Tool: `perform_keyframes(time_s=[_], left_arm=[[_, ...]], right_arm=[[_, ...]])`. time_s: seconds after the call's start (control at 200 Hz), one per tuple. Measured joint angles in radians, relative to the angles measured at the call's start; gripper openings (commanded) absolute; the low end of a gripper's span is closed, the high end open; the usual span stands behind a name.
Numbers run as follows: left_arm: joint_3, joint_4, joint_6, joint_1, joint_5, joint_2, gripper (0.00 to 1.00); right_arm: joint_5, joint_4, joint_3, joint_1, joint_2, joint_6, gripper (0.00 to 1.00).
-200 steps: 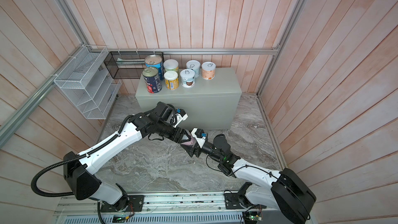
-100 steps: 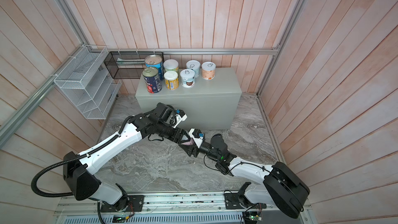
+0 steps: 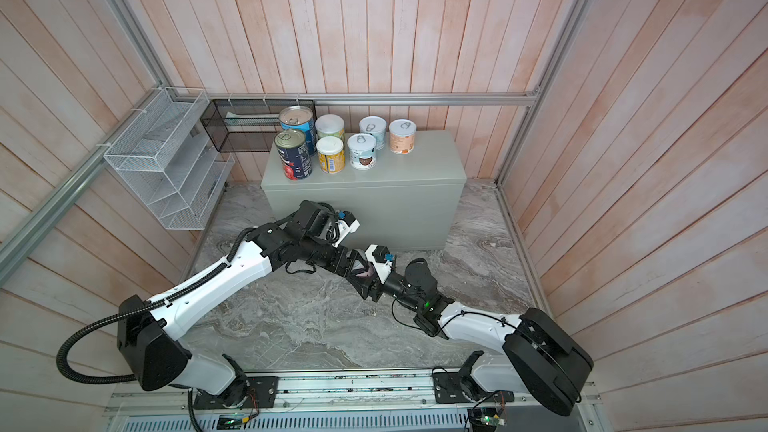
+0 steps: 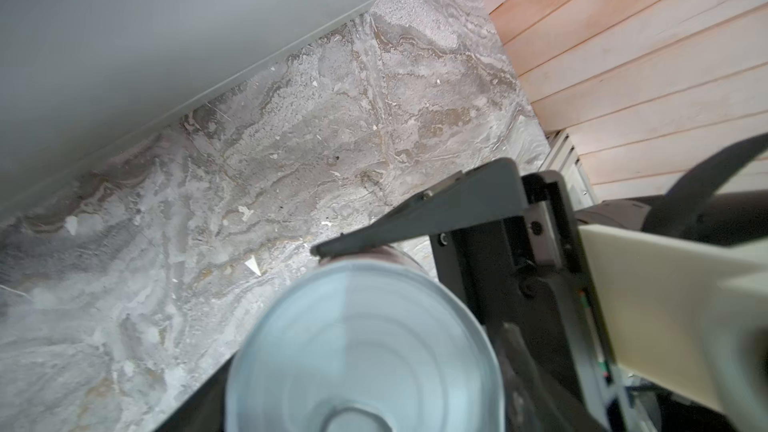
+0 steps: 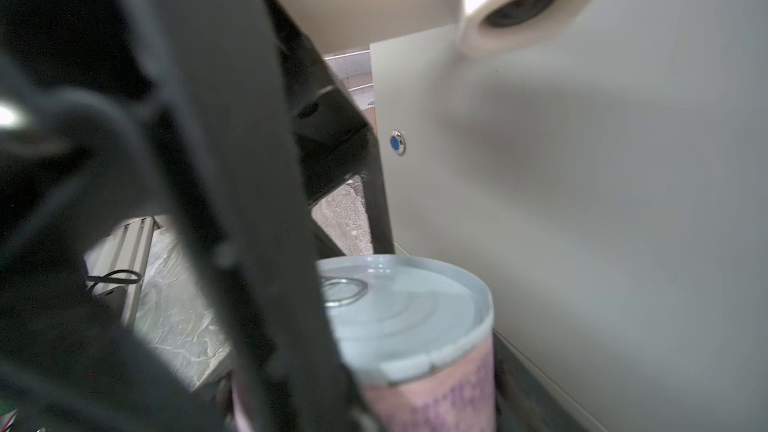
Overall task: Place and organize the canned foods onto the counter
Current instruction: 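Close the right gripper on the can held by the left gripper, then open the left gripper and draw it back while the right gripper lifts the can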
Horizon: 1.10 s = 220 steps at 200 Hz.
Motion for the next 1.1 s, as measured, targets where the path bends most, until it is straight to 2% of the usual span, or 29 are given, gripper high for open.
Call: perform_keyframes(time_s=[0.385, 0.575, 0.73, 0.845, 0.98, 1.1], left_arm=[[-0.049, 0.046, -0.011, 0.001, -0.026, -0.034, 1.00], [-0.113, 0.083, -0.032, 0.001, -0.084, -0.131, 1.00], [-0.217, 0.178, -0.060, 0.001, -0.174, -0.278, 1.00], [-0.307, 0.254, -0.070, 0.001, -0.285, -0.386, 1.00], [-0.373, 0.312, -0.070, 0.002, -0.422, -0.455, 1.00], [-0.423, 0.353, -0.068, 0.002, -0.487, -0.502, 1.00]], right_arm=[[0.072, -0.020, 0.000, 0.000, 0.000, 0.031, 0.48], [0.123, -0.064, 0.000, 0.000, -0.026, 0.039, 0.48], [0.161, -0.132, 0.000, 0.000, -0.083, 0.040, 0.48], [0.189, -0.175, 0.000, 0.000, -0.129, 0.031, 0.48], [0.217, -0.260, 0.016, 0.000, -0.211, 0.015, 0.49], [0.228, -0.328, 0.060, 0.000, -0.295, -0.009, 0.53]])
